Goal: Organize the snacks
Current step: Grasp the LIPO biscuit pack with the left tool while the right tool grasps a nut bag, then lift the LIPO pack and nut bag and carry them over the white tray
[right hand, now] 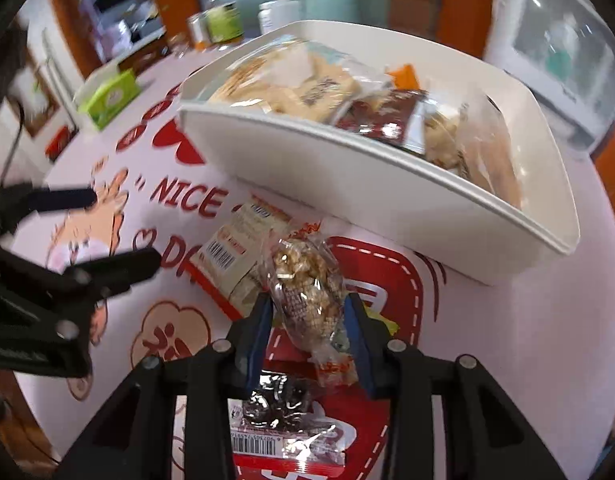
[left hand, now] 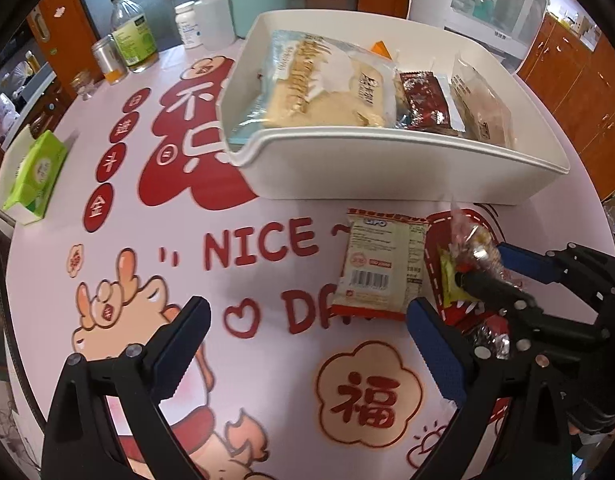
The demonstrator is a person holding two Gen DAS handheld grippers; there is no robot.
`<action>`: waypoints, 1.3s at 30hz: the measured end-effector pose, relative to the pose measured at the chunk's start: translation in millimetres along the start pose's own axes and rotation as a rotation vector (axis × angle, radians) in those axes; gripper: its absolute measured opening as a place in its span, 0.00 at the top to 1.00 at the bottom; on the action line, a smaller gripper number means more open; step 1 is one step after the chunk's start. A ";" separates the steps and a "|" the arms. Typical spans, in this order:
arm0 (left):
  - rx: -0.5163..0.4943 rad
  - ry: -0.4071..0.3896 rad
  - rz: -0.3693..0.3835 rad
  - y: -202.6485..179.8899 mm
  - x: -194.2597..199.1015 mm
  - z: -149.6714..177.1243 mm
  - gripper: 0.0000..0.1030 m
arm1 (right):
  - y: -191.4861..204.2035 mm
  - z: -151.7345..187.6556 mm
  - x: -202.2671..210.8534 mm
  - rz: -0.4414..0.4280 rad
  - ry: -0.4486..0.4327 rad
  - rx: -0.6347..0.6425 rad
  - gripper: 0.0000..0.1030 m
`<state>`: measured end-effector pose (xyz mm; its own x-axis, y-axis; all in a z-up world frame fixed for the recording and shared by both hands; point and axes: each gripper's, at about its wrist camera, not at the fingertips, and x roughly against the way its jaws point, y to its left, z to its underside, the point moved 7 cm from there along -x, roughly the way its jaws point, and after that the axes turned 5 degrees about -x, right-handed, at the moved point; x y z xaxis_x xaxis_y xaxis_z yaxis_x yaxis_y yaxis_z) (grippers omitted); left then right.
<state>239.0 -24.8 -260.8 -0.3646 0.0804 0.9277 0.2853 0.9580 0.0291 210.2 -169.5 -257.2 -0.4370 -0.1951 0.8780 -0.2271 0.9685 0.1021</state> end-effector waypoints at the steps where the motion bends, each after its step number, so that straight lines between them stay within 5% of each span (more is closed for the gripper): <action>1: 0.001 0.004 0.005 -2.7 -3.1 -1.5 0.05 | -3.7 -0.4 0.5 -0.002 -0.001 -0.014 0.65; 20: 0.013 0.112 0.012 -40.6 -68.6 -16.3 0.06 | -34.0 -0.7 1.6 -0.043 -0.014 -0.098 0.65; 25: -0.005 0.085 0.008 -41.7 -68.4 -16.4 0.24 | -35.7 0.5 -3.5 -0.045 -0.007 -0.102 0.65; 27: -0.017 0.063 0.008 -49.1 -62.1 -15.1 0.50 | -35.4 0.5 -3.7 -0.046 -0.009 -0.101 0.65; 29: -0.013 0.063 0.023 -50.2 -58.1 -15.4 0.57 | -34.9 0.6 -3.6 -0.044 -0.010 -0.100 0.65; 39: 0.022 0.028 0.075 -42.7 -13.9 11.3 0.58 | -24.6 0.5 7.1 -0.053 -0.028 -0.104 0.65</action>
<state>221.9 -63.7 -279.2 -0.3176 0.1445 0.9372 0.2913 0.9554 -0.0486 212.3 -194.8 -253.7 -0.4517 -0.2490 0.8567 -0.1599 0.9673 0.1968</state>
